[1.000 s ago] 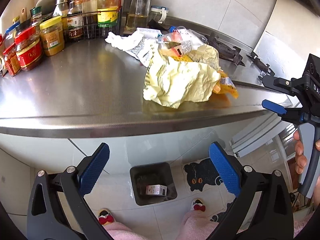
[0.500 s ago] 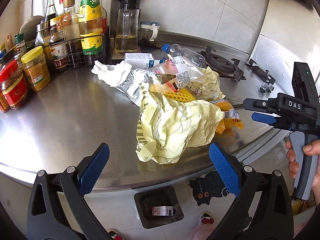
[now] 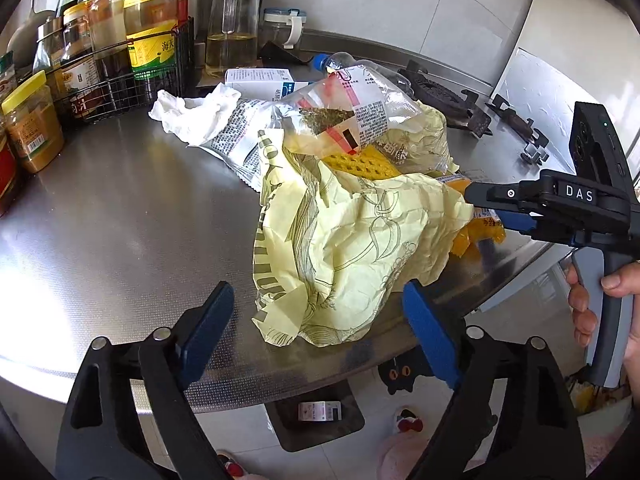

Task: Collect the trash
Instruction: 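Return both tools to the counter and close the left gripper on crumpled yellow paper, then lift the yellow paper with the left gripper while the right gripper lifts the yellow snack bag, then lower the paper and snack bag over the bin and open both grippers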

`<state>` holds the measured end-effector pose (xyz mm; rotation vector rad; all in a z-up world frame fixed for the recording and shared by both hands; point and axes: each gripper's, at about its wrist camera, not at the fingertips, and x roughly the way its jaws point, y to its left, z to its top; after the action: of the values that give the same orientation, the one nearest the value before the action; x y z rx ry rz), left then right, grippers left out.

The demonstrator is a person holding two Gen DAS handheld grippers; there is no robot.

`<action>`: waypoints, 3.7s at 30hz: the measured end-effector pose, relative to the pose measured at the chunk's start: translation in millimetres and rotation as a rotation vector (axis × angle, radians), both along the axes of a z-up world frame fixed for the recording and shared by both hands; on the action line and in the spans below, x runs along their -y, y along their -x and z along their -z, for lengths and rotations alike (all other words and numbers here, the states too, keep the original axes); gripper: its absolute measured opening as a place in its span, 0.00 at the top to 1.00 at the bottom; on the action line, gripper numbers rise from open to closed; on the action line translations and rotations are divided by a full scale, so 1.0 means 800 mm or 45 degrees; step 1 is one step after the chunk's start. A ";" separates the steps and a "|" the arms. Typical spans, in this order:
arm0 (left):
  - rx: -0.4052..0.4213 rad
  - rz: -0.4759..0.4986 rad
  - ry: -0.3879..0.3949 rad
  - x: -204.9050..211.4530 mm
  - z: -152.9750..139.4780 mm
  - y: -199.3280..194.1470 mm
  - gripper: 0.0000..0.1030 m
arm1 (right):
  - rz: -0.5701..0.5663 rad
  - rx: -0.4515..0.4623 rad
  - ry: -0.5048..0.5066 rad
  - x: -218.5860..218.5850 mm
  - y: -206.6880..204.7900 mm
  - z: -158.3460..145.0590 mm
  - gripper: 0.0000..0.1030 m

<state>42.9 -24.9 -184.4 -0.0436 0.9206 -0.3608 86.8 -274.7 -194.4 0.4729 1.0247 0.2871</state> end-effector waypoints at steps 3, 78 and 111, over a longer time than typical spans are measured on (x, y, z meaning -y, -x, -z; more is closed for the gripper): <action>-0.008 0.018 -0.033 0.005 0.004 -0.003 0.40 | -0.043 -0.010 0.000 -0.008 -0.006 0.001 0.42; -0.250 -0.167 -0.039 -0.033 0.091 0.203 0.91 | -0.273 -0.305 -0.047 -0.052 0.194 0.132 0.93; -0.776 -0.147 -0.051 -0.007 0.414 0.146 0.85 | -0.069 -0.751 0.020 -0.109 0.098 0.434 0.89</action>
<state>-74.0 -19.6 -515.5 -0.1762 1.5207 -0.2207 8.1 -187.3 -541.6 0.5299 1.6147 0.1887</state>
